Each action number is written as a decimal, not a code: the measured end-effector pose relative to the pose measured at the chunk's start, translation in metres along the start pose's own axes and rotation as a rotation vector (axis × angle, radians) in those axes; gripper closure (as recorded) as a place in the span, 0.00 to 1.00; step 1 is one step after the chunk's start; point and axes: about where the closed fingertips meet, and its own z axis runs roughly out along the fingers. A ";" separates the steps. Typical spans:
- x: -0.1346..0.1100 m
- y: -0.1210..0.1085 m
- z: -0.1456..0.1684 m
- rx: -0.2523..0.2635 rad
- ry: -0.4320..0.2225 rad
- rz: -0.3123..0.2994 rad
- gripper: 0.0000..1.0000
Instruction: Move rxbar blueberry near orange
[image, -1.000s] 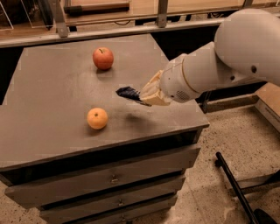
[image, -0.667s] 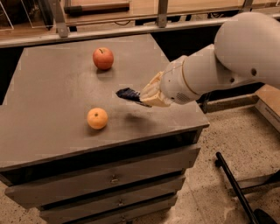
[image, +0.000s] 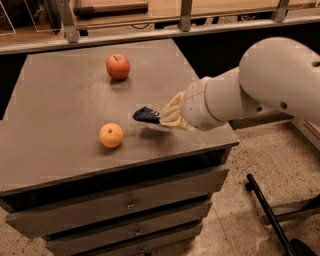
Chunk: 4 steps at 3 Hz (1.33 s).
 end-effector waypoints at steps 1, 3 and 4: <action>0.002 0.005 0.006 -0.008 -0.002 -0.054 1.00; -0.007 0.013 0.016 -0.041 -0.045 -0.150 1.00; -0.011 0.016 0.022 -0.060 -0.054 -0.170 0.86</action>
Offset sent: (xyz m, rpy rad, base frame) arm -0.0051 0.0144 -0.0190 -0.0353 -0.0648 0.1619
